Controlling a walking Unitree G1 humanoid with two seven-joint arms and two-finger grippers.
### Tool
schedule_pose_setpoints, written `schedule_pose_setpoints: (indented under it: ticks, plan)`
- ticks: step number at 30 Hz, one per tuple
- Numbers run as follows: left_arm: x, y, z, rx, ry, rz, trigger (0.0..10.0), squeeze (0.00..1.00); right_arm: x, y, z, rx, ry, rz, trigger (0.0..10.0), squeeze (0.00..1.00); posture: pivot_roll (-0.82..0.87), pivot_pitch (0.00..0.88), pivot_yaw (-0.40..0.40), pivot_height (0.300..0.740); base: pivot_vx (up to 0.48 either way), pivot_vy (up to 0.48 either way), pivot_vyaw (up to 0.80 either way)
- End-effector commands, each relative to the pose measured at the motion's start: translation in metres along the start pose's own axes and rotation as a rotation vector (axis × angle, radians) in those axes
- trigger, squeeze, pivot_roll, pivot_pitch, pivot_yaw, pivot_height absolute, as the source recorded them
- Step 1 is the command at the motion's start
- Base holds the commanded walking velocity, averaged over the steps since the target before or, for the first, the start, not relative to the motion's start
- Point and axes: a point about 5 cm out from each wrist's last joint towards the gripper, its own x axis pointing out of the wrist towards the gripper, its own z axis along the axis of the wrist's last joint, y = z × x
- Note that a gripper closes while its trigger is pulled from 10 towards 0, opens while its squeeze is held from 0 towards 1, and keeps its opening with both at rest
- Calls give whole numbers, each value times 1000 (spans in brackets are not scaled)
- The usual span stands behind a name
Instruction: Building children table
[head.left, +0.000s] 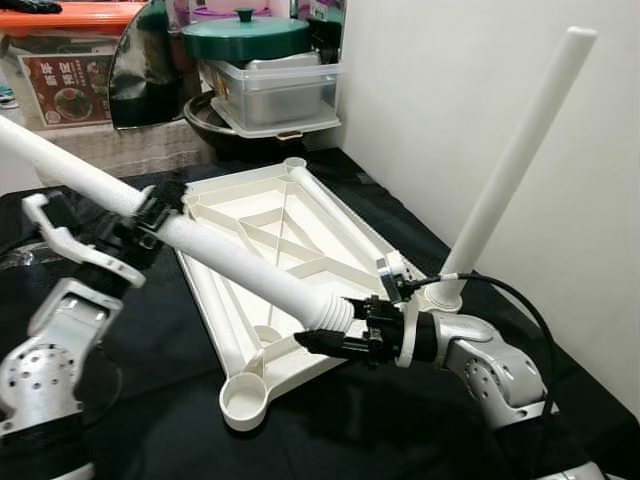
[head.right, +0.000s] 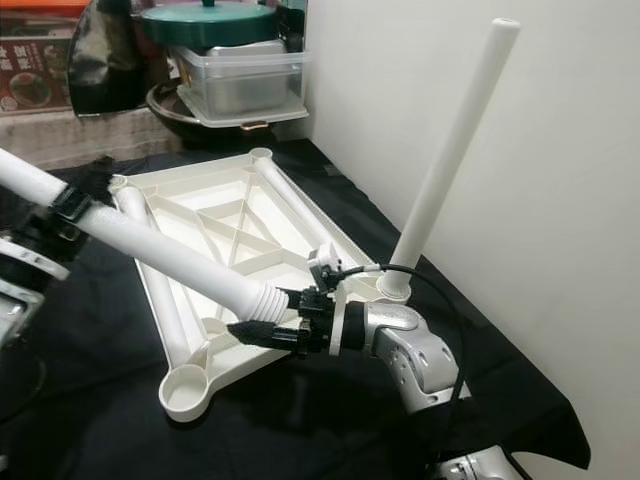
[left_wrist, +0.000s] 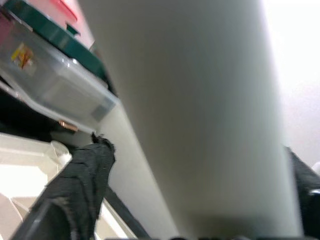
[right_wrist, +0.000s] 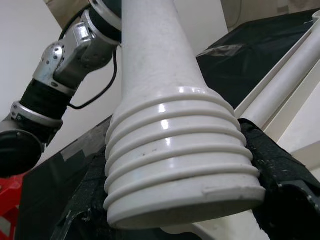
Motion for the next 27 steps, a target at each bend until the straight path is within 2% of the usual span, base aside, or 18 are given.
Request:
schedule_pose_setpoints:
  ticks: [1, 7, 13, 14, 15, 16, 17, 20, 26, 27]
  plan:
    - [0, -4, 0, -9, -13, -37, 0, 0, 5, 4, -4, -12, 31, 51, 0, 0, 28, 0, -54, 740, 0, 0, 0]
    - [-4, -14, -8, -7, 2, -87, 0, 0, 7, 4, -4, -14, 26, 40, 0, 0, 28, 0, -52, 740, 0, 0, 0]
    - [-2, -20, -10, -88, -53, -93, 0, 0, 9, -5, -6, -29, 20, -58, 0, 0, 25, 0, -49, 740, 0, 0, 0]
    - [-1, -21, -10, -94, -59, -94, 0, 0, 9, -6, -7, -28, 20, -69, 4078, 0, 25, 0, -49, 740, 0, 0, 0]
    - [-1, -21, -10, -94, -59, -94, 0, 0, 9, -6, -7, -28, 20, -69, 4078, 0, 25, 0, -49, 740, 0, 0, 0]
    - [0, -23, -10, -104, -67, -99, 0, 0, 9, -12, -7, 21, 19, -122, 10000, 16, 25, 0, -48, 740, 0, 0, 0]
    - [1, -25, -10, -116, -76, -103, 0, 0, 9, -15, -7, 55, -1, -150, 10000, 1000, 25, 0, -48, 740, 0, 0, 0]
    - [3, -29, -9, -132, -86, -114, 0, 0, 7, -17, -5, 94, -29, -161, 10000, 1000, 23, 0, -46, 740, 0, 0, 0]
    - [4, -35, -6, -119, -80, -125, 0, 0, -4, -16, -6, 86, -10, -114, 10000, 1000, 22, 0, -43, 740, 0, 0, 0]
    - [1, -31, 0, -62, -80, -103, 0, 0, -14, -18, -3, 69, 12, -110, 10000, 1000, 20, 0, -48, 740, 0, 0, 0]
